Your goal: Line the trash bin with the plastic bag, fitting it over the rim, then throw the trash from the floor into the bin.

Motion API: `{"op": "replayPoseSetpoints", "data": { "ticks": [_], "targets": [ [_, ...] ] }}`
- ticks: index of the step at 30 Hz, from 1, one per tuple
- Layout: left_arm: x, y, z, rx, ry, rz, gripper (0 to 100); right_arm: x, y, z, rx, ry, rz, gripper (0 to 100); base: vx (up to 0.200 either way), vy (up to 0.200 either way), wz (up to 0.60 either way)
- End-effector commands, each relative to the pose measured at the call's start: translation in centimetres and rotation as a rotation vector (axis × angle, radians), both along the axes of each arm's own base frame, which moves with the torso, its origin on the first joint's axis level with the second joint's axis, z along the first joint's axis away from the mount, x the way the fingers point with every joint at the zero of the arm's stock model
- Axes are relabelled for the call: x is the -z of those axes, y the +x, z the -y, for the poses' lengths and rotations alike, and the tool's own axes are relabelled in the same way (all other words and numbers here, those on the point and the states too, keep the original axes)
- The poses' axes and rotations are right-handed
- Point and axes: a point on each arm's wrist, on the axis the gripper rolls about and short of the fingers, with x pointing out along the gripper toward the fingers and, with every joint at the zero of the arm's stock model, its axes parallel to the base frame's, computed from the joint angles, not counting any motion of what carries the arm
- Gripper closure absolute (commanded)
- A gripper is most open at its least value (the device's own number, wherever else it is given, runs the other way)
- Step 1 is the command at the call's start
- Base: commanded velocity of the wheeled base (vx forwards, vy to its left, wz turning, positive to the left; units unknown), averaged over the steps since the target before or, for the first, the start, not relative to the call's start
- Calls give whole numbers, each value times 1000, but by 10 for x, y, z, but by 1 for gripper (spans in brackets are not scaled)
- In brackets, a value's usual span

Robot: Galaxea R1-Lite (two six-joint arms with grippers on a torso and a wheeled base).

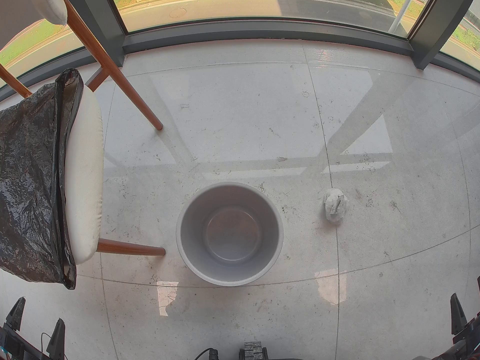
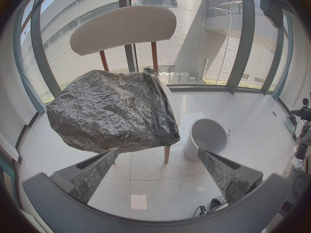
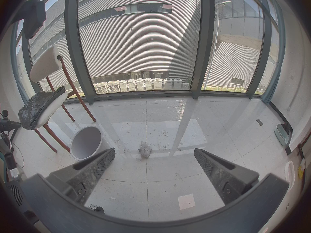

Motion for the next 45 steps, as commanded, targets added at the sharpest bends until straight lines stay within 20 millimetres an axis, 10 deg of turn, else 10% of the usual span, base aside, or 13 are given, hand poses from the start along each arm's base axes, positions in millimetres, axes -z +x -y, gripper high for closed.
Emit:
{"op": "replayPoseSetpoints", "data": {
  "ticks": [1, 28, 45],
  "targets": [
    [4, 0, 0, 1, 1, 7, 0, 5, 0, 0, 0, 1, -4, 0, 0, 0, 0],
    [-23, -4, 1, 44, 26, 270, 0, 5, 0, 0, 3, -1, -2, 0, 0, 0, 0],
    [-49, -30, 1, 62, 68, 70, 0, 5, 0, 0, 1, -2, -2, 0, 0, 0, 0]
  ]
}}
